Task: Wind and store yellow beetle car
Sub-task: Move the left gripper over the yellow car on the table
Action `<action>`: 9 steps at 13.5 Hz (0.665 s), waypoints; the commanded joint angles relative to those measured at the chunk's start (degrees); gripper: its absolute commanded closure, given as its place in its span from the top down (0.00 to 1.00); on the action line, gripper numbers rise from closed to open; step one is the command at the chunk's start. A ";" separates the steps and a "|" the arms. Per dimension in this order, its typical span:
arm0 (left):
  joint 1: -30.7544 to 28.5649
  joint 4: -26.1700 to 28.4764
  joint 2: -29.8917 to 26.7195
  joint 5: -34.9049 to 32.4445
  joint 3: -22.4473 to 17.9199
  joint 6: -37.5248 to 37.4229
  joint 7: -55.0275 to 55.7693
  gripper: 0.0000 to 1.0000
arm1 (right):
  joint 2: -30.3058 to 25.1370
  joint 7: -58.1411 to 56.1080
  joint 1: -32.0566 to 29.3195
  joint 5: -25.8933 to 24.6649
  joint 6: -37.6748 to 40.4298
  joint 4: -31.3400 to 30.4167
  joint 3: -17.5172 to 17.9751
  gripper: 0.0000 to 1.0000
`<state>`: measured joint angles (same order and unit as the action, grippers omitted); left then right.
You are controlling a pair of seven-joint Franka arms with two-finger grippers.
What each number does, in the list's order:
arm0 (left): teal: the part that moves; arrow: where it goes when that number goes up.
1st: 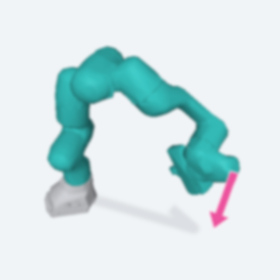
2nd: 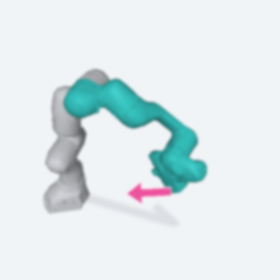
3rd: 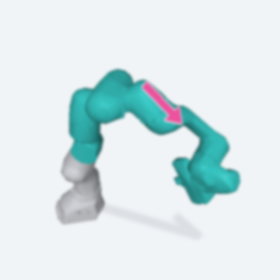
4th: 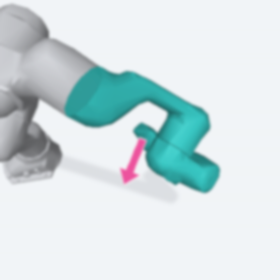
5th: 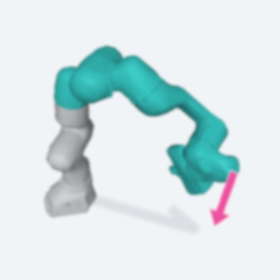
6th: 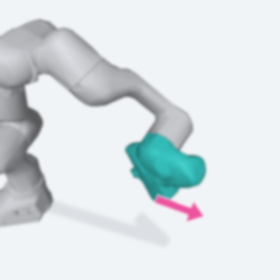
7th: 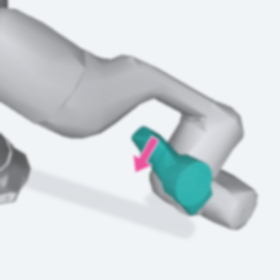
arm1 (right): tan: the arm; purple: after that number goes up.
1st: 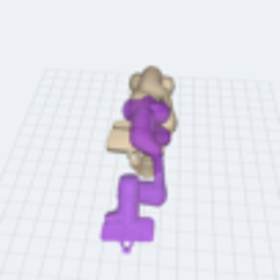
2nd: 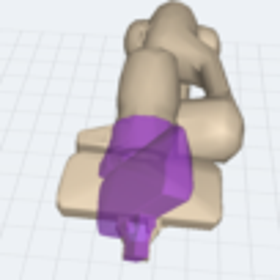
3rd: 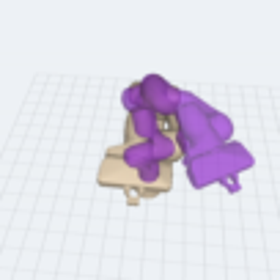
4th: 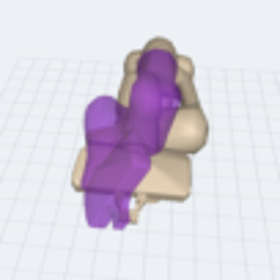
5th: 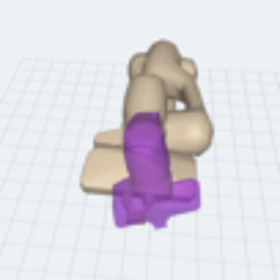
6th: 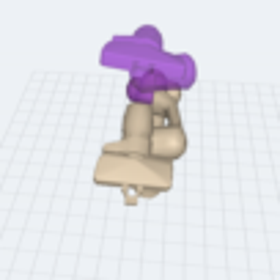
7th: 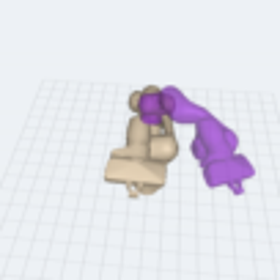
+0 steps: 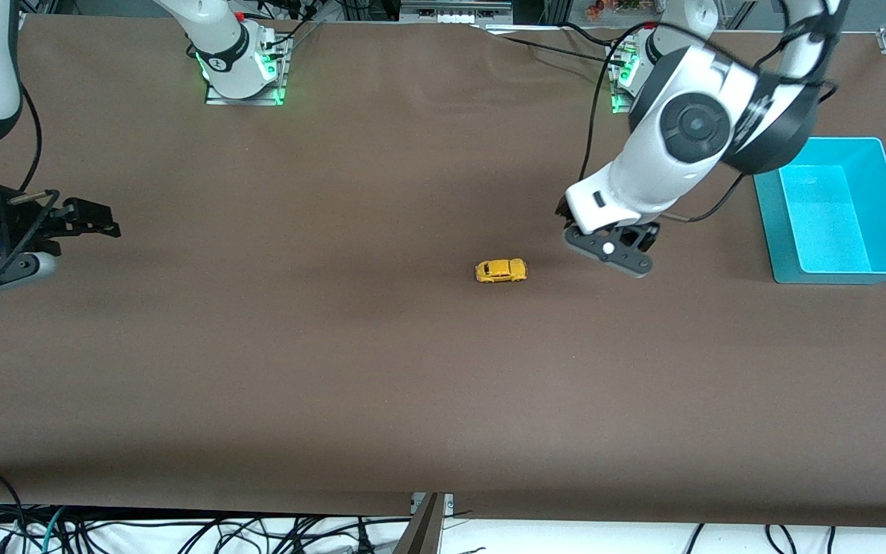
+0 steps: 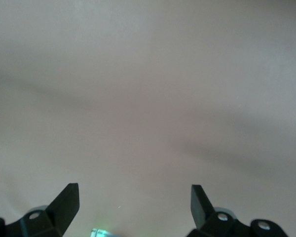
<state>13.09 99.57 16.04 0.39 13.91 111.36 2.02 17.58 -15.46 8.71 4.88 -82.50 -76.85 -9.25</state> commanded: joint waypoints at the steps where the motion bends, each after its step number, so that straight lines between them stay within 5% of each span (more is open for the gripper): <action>1: 1.58 3.86 3.28 -0.12 -0.02 8.14 -8.74 1.00 | -0.70 5.08 1.31 -0.84 2.26 0.65 -0.42 1.00; 9: 7.47 7.38 12.95 -0.12 0.06 19.47 -21.77 1.00 | -5.17 4.83 -1.24 -6.28 -1.52 -0.14 -0.60 1.00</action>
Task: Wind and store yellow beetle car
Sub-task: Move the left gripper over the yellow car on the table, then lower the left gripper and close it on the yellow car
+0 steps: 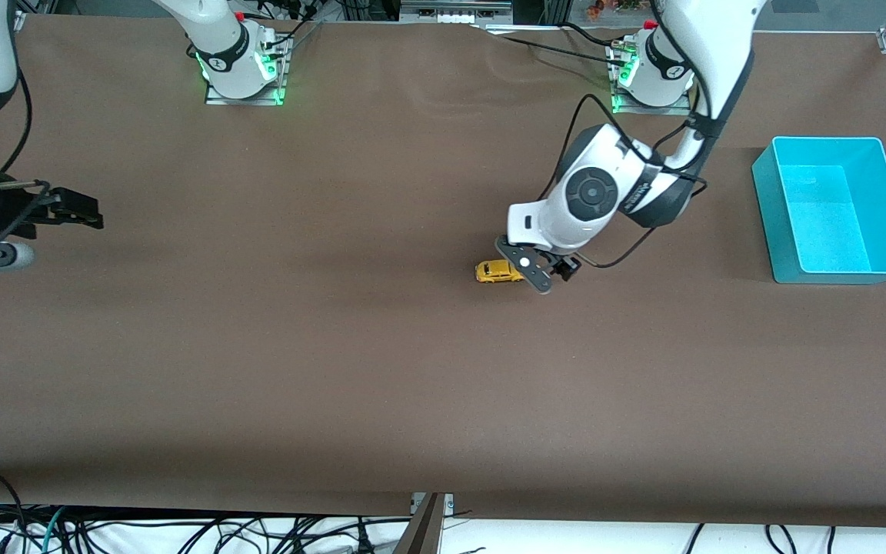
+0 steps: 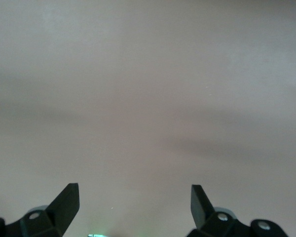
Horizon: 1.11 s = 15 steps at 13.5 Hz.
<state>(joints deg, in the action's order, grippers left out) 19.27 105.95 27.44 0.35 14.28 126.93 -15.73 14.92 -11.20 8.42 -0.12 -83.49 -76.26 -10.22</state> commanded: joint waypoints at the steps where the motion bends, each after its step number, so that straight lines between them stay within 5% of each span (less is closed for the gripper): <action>1: 1.74 1.54 2.43 -0.08 -0.31 7.60 -7.70 1.00 | -3.49 0.31 -2.16 -1.20 -0.80 -1.52 0.47 1.00; 5: 1.74 1.37 4.81 -0.08 -0.48 13.42 -17.21 1.00 | -8.15 0.48 -2.44 -1.02 -0.89 -6.08 0.82 1.00; 12: 3.32 1.28 7.54 -0.17 -0.40 15.28 -17.66 1.00 | -11.23 1.45 -7.70 -0.67 -0.71 -10.84 4.41 1.00; 15: 3.32 1.19 7.71 -0.17 -0.40 15.28 -17.66 0.83 | -11.23 1.27 -8.50 -0.76 -0.80 -10.84 5.12 1.00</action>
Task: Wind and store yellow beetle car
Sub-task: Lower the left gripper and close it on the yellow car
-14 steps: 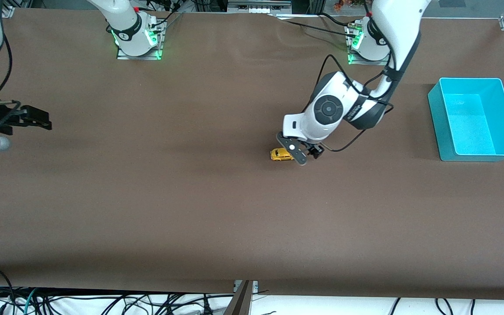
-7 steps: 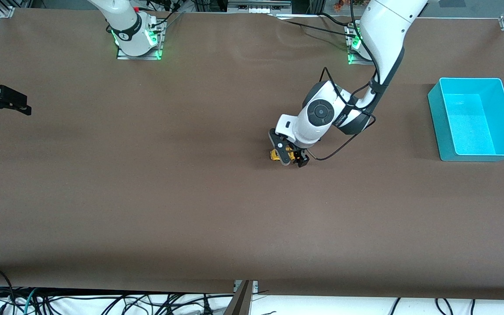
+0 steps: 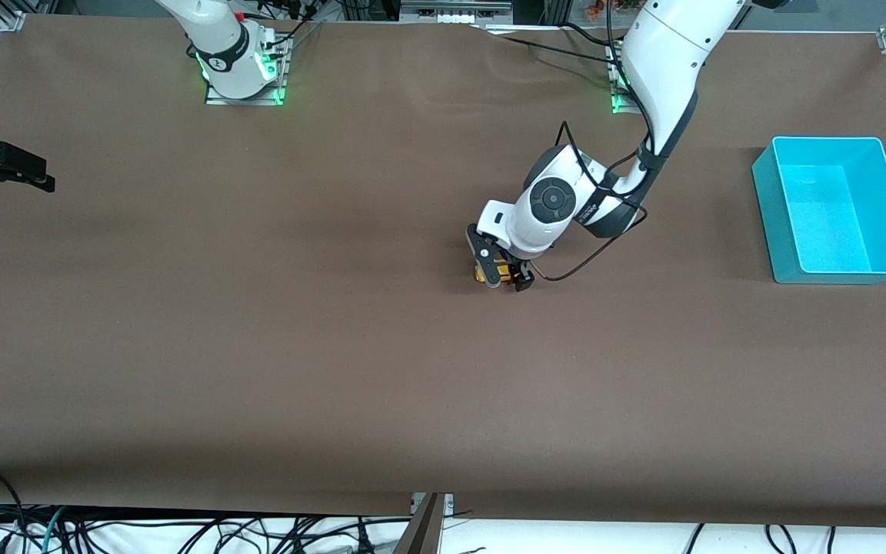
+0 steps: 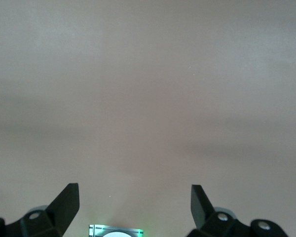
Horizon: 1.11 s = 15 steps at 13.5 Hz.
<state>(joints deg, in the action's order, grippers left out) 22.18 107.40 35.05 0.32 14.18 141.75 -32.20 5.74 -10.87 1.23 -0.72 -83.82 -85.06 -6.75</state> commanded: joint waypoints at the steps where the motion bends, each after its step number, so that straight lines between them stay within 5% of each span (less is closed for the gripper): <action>1: 0.49 -0.27 0.20 -0.23 -0.30 0.46 -1.20 0.69 | -1.96 0.94 -1.40 -0.16 -0.38 -2.04 1.65 1.00; 5: 0.23 -0.27 -0.15 -1.90 -0.38 0.46 -1.38 0.00 | -0.99 0.59 -0.88 -0.16 -0.29 -1.52 1.56 1.00; 11: -10.56 4.12 -14.36 -1.20 -0.21 -15.24 -10.50 0.00 | -0.82 0.41 -0.79 -0.51 -0.73 -1.34 1.56 1.00; 15: -18.47 13.33 -29.21 -0.76 -0.38 -24.67 -20.93 0.00 | -0.55 0.76 -0.70 -0.87 -0.91 -1.34 1.56 1.00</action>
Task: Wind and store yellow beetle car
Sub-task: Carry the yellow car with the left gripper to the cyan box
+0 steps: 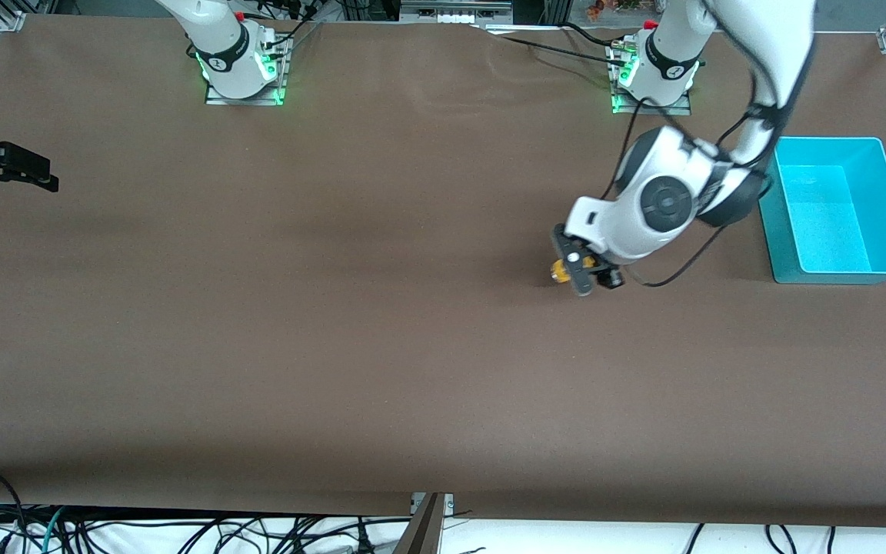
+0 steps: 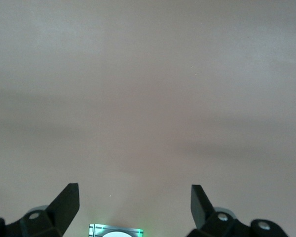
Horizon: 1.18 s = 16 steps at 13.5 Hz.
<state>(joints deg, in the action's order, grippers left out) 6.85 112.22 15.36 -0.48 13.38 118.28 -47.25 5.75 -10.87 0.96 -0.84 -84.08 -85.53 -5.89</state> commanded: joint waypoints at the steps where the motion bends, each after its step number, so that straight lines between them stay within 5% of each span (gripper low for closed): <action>1: -5.07 10.98 -12.87 0.04 -0.01 -2.17 -10.10 0.00 | -0.56 0.85 -0.34 -0.75 -0.56 -0.86 0.79 1.00; 4: -7.90 15.65 -19.22 -0.04 -6.14 -7.78 -23.19 0.00 | -0.56 1.72 -0.34 -0.75 -0.30 -0.86 0.79 1.00; 9: -13.43 22.33 -20.73 -3.27 -19.16 -8.24 -48.68 0.00 | -0.47 3.66 -0.52 -0.66 -0.56 -0.69 0.62 1.00; 16: -23.81 28.75 -20.11 -15.24 -29.62 0.36 -70.23 0.00 | 0.31 3.67 -0.61 -0.75 -0.21 0.10 0.53 1.00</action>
<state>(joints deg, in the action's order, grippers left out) -15.05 138.58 -3.81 -13.69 -14.47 115.54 -111.22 6.12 -7.88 0.90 -0.90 -84.26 -85.55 -5.80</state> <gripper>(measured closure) 0.586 0.000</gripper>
